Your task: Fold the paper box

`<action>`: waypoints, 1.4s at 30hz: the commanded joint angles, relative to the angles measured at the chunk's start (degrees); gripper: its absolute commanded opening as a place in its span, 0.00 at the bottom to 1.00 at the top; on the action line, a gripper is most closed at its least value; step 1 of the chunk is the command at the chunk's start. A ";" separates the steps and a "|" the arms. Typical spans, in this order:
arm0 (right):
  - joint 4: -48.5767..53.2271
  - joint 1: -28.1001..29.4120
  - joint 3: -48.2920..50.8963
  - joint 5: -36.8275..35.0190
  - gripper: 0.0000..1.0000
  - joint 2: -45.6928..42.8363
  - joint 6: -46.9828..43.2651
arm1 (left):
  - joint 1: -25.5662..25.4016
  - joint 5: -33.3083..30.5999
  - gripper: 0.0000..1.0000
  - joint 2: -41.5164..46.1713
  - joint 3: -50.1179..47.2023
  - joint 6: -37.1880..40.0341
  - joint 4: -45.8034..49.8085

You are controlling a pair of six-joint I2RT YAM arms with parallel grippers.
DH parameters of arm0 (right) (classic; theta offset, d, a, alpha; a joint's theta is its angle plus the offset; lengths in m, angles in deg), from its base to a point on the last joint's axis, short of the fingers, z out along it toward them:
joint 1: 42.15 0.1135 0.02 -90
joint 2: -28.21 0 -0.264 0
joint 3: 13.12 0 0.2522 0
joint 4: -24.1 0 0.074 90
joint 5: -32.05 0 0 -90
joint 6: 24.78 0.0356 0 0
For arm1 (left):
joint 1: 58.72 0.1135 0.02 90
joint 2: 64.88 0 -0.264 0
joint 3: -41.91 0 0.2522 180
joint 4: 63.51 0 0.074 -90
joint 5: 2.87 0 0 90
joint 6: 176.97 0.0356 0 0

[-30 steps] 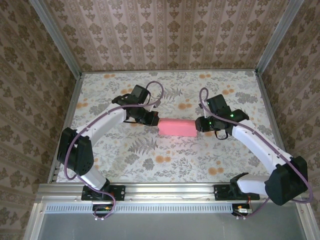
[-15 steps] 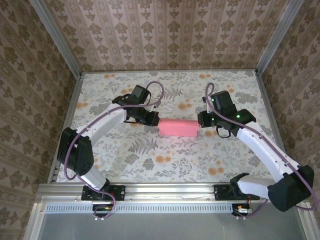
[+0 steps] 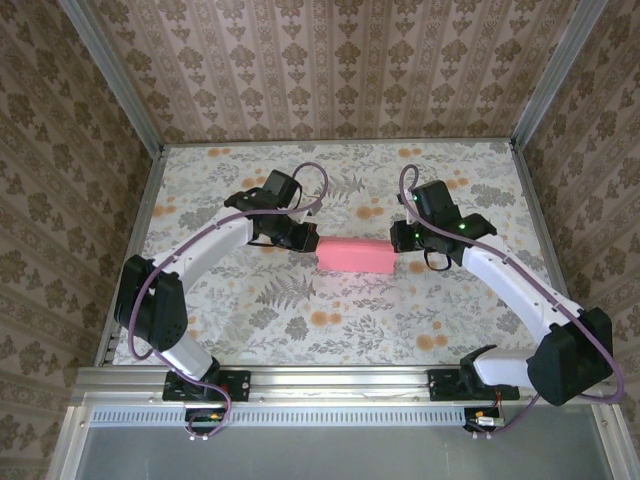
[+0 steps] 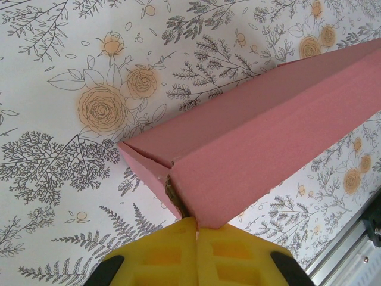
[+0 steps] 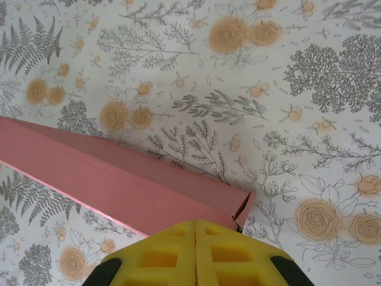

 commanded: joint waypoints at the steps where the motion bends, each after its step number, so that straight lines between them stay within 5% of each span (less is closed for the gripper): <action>1: -0.42 0.74 1.81 -1.18 0.09 0.34 0.82 | -0.63 -1.56 0.08 -0.59 0.25 -0.28 4.02; 13: -1.96 1.90 6.96 -2.41 0.06 -1.51 1.80 | 0.10 1.81 0.25 3.07 0.51 -3.09 3.17; 26: -5.88 2.50 11.50 -2.60 0.05 -3.14 3.94 | 3.85 15.79 0.24 8.27 -0.87 -2.08 -2.34; 42: -6.80 2.79 13.95 -2.26 0.05 -3.89 4.67 | 2.89 16.01 0.24 0.06 -3.45 -0.58 -11.36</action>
